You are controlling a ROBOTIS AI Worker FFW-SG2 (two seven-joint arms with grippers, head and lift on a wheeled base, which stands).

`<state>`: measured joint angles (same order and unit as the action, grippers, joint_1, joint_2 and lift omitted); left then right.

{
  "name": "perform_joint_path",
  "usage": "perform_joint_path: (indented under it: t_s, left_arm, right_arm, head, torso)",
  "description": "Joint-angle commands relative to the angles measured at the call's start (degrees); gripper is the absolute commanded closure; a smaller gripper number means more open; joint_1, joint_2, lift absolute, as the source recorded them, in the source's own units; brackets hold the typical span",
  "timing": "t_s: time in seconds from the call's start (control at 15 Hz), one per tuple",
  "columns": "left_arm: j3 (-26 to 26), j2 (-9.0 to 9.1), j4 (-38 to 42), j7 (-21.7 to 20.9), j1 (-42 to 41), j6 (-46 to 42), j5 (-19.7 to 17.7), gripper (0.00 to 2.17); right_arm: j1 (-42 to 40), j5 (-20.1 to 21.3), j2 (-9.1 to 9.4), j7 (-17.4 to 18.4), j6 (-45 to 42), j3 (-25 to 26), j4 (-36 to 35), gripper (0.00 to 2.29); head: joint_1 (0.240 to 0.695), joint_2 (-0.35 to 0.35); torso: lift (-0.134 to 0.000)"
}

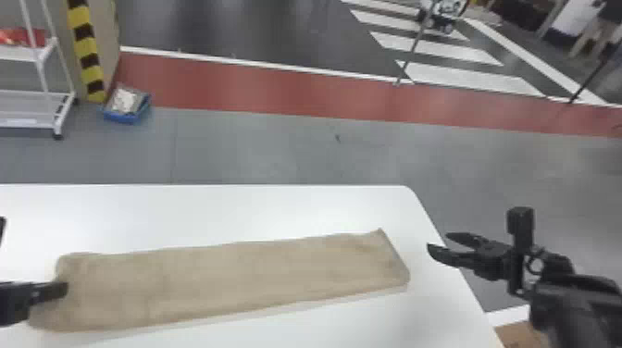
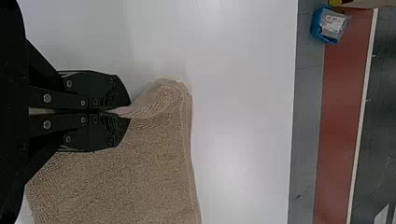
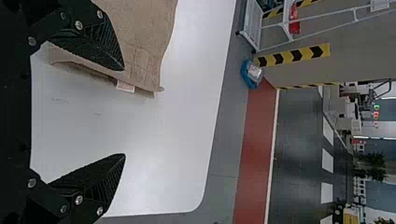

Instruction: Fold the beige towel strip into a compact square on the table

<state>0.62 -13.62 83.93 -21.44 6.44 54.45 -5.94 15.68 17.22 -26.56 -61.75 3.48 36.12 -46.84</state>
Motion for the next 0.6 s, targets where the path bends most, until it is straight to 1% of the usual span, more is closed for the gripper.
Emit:
perform_joint_path:
  t_s: [0.0, 0.13, 0.2, 0.27, 0.4, 0.47, 0.53]
  left_arm:
    - [1.67, -0.01, 2.47, -0.71, -0.2, 2.82, -0.74, 1.26]
    - [2.54, -0.01, 4.4, -1.59, -0.46, 5.8, -3.12, 1.26]
    - [3.6, 0.08, 5.72, -2.12, -0.9, 7.21, -3.82, 1.26]
    - [4.13, 0.08, 6.77, -2.64, -0.9, 8.62, -4.7, 1.26]
    - [6.41, 0.52, 7.3, -3.79, -0.81, 11.61, -7.16, 1.26]
    - [7.2, 0.52, 7.3, -3.96, -0.46, 12.48, -10.06, 1.26]
    - [8.08, 0.61, 7.3, -3.96, -0.37, 12.66, -12.08, 1.26]
  right_arm:
    - [-0.3, -0.17, 1.42, -0.22, 1.05, -0.09, -2.02, 0.26]
    - [-0.65, -0.17, 2.83, -1.27, 2.11, -0.09, -3.96, 0.28]
    - [-1.09, -0.17, 4.5, -1.8, 2.81, 0.09, -6.42, 0.28]
    - [-1.97, -0.17, 5.73, -1.97, 4.04, -0.09, -8.79, 0.28]
    - [-2.59, -0.17, 7.57, -2.33, 3.87, -0.26, -10.29, 0.28]
    - [-2.85, -0.26, 8.89, -3.12, 1.93, -0.18, -10.64, 0.29]
    - [-3.03, -0.26, 9.68, -3.21, 0.17, -0.35, -10.64, 0.35]
  head:
    - [0.695, -0.31]
    - [0.695, -0.299]
    - [0.695, -0.294]
    - [0.695, -0.283]
    - [0.695, -0.269]
    - [0.695, -0.263]
    - [0.695, -0.256]
  torso:
    - [0.0]
    - [0.0]
    - [0.0]
    - [0.0]
    - [0.0]
    - [0.0]
    - [0.0]
